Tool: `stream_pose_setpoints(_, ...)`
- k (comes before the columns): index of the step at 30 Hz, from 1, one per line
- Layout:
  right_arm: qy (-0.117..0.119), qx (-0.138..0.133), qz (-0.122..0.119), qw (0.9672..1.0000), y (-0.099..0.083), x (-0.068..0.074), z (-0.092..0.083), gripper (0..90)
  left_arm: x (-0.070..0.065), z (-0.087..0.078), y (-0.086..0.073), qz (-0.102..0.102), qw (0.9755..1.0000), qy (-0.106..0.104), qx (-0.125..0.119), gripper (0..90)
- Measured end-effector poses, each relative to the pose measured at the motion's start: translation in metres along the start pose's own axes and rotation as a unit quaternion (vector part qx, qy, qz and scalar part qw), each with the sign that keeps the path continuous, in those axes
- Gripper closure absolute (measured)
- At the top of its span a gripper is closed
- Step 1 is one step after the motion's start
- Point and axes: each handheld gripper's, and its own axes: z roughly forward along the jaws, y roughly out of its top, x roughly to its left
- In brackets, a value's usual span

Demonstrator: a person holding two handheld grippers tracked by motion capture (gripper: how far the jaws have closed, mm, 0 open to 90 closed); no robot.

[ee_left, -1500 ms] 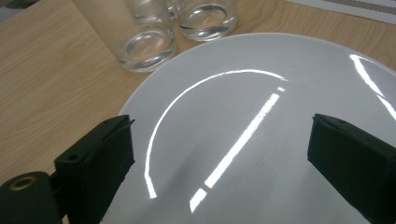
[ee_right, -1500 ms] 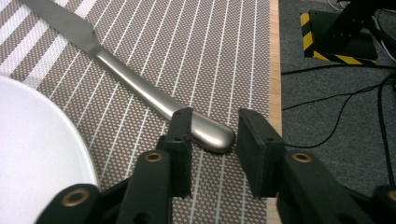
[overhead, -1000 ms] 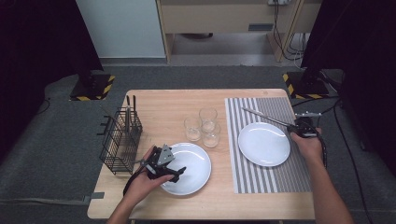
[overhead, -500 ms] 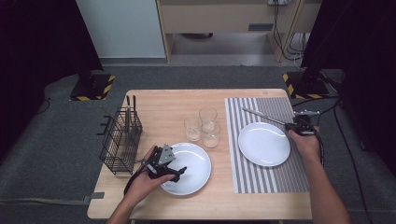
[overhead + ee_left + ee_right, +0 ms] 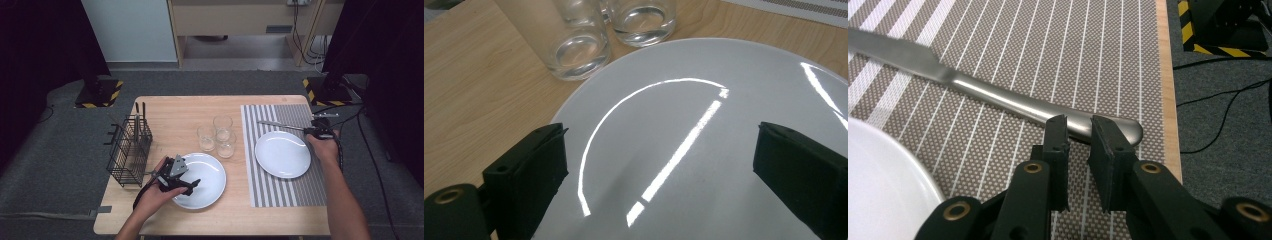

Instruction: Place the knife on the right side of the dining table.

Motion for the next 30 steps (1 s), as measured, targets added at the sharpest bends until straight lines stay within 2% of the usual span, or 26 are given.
stream_pose_setpoints(6, -0.001, -0.008, 0.008, 0.9999, 0.002, -0.002, 0.005, 77.1, -0.001, 0.002, 0.0, -0.002, 1.0, -0.001, 0.001, 6.4)
stream_pose_setpoints(7, 0.0, -0.014, 0.001, 0.9999, 0.004, -0.002, 0.008, 79.1, -0.001, 0.002, -0.001, -0.001, 1.0, -0.003, 0.003, 6.4)
stream_pose_setpoints(10, 0.002, -0.018, 0.0, 0.9998, 0.005, -0.002, 0.009, 79.1, -0.002, 0.002, -0.001, -0.001, 1.0, -0.003, 0.002, 6.4)
stream_pose_setpoints(19, 0.002, -0.025, 0.013, 0.9996, 0.007, -0.002, 0.013, 78.5, -0.001, 0.002, -0.001, -0.004, 1.0, -0.001, 0.003, 6.4)
stream_pose_setpoints(30, 0.002, -0.031, 0.005, 0.9995, 0.005, -0.001, 0.014, 78.6, 0.0, 0.001, -0.002, -0.006, 1.0, 0.001, 0.005, 6.5)
